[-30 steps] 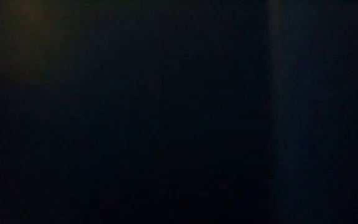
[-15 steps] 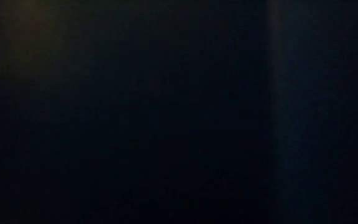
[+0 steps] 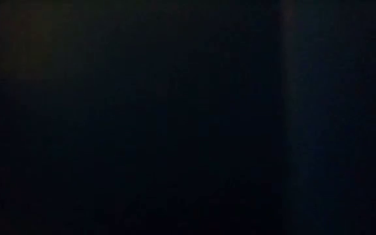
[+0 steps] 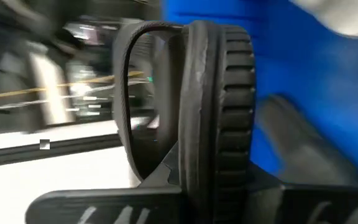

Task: Pick and place slides into bin
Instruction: Put the bottom black slipper into the blue bin

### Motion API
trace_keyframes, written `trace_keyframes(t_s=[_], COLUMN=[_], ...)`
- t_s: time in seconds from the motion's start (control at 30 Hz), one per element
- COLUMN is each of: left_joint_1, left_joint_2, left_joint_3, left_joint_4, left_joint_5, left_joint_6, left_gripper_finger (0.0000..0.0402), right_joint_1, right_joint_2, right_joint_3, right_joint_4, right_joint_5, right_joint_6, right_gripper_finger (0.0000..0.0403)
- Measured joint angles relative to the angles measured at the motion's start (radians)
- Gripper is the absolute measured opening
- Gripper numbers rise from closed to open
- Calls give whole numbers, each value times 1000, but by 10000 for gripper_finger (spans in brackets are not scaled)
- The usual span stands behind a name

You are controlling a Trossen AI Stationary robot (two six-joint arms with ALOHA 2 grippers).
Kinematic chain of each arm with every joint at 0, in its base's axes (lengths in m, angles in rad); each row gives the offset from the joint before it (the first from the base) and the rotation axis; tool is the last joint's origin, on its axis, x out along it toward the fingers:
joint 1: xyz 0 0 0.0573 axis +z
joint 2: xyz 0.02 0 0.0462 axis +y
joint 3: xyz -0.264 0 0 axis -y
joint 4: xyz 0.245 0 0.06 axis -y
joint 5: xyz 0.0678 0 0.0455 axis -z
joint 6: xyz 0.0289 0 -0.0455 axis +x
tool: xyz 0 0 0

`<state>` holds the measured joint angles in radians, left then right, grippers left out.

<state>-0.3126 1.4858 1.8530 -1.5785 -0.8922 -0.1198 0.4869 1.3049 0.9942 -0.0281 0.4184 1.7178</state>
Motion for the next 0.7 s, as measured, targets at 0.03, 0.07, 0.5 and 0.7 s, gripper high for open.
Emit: trace_keyframes(t_s=[0.03,0.07,0.5,0.7], left_joint_1=[0,0,-2,-2], left_joint_2=[-8,-18,-121,-159], left_joint_3=[1,0,0,0], left_joint_4=[4,6,7,7], left_joint_5=[-10,-11,-76,-103], left_joint_6=[1,12,95,170], left_gripper_finger=[260,259,235,234], right_joint_1=[0,5,4,19], right_joint_2=[11,21,357,508], right_joint_3=[39,81,590,719], right_joint_4=[-77,-154,-651,-671], right_joint_5=[-14,-21,-78,-142], right_joint_6=[24,36,179,248], right_gripper_finger=[15,15,15,14])
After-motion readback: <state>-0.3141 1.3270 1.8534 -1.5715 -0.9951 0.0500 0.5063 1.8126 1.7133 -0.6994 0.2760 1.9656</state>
